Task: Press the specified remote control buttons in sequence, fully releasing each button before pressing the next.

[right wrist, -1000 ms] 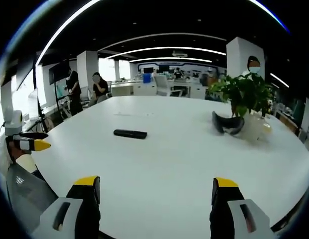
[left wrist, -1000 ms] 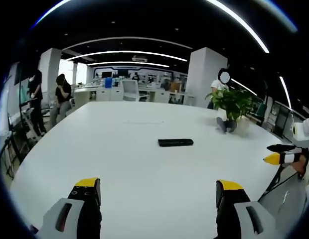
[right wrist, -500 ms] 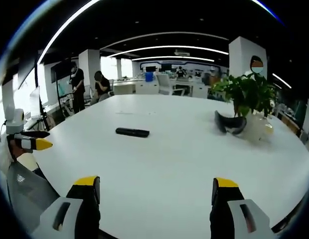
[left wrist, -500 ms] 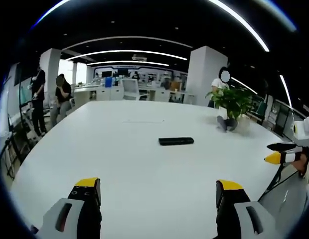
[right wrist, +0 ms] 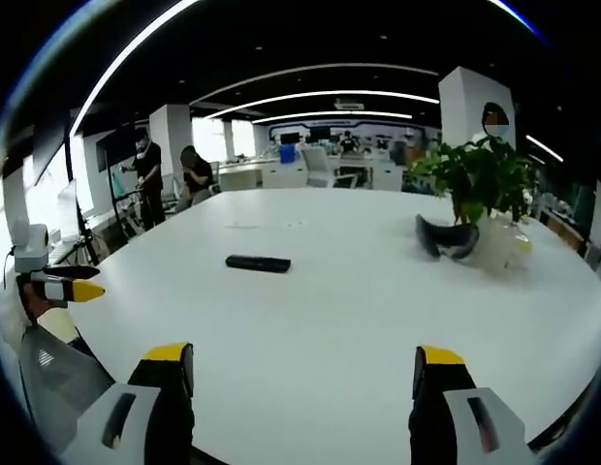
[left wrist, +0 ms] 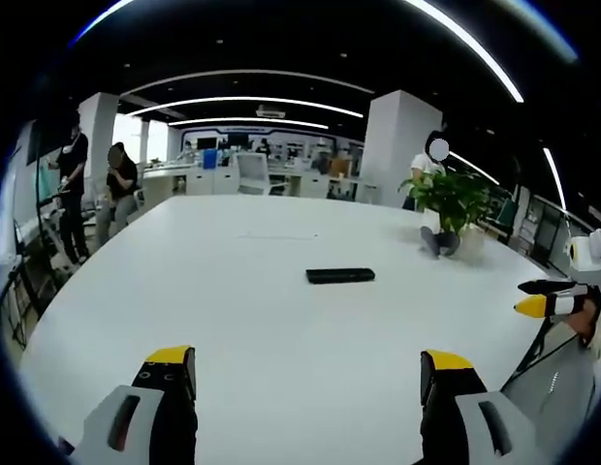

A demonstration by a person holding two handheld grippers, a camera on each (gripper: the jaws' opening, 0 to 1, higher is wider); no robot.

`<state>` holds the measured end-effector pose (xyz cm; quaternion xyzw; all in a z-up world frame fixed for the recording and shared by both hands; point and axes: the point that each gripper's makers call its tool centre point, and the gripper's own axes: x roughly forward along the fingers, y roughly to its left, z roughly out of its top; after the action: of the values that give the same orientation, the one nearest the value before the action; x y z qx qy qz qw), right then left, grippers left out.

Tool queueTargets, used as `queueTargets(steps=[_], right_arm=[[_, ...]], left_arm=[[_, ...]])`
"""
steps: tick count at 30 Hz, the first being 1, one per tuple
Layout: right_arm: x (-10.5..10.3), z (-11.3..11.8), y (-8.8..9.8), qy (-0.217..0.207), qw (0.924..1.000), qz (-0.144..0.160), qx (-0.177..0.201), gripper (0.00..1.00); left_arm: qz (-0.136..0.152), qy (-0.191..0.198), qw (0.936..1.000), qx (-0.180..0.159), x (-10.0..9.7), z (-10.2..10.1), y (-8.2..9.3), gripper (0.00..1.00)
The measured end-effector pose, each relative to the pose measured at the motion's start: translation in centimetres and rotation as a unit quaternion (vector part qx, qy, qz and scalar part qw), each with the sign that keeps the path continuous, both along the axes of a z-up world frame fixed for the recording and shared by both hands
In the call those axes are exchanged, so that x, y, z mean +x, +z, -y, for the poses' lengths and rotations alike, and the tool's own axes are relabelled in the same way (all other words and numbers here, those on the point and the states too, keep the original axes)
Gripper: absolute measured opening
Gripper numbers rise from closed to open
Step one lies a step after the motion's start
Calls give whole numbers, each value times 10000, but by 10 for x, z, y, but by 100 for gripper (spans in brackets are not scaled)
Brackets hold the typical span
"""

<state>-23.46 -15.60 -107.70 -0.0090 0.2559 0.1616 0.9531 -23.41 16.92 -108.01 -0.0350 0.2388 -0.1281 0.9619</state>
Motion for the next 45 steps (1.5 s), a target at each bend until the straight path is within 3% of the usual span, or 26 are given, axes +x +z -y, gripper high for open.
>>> queueTargets(steps=[6, 21, 29, 34, 45], right_arm=[[-1, -1, 0, 33, 10000, -31, 38, 93], [-2, -6, -6, 169, 9997, -121, -85, 91], [-3, -6, -7, 173, 9997, -147, -122, 91], [-3, -6, -9, 183, 9996, -186, -143, 91], [-3, -7, -14, 244, 9989, -291, -258, 89]], left_arm=[[14, 51, 9999, -129, 2, -2, 3, 100], [101, 57, 9999, 40, 11, -5, 7, 100], [107, -154, 9997, 181, 18, 0, 4, 100], [84, -221, 9996, 154, 25, 2, 2, 100], [70, -615, 9969, 493, 56, 8, 6, 100]])
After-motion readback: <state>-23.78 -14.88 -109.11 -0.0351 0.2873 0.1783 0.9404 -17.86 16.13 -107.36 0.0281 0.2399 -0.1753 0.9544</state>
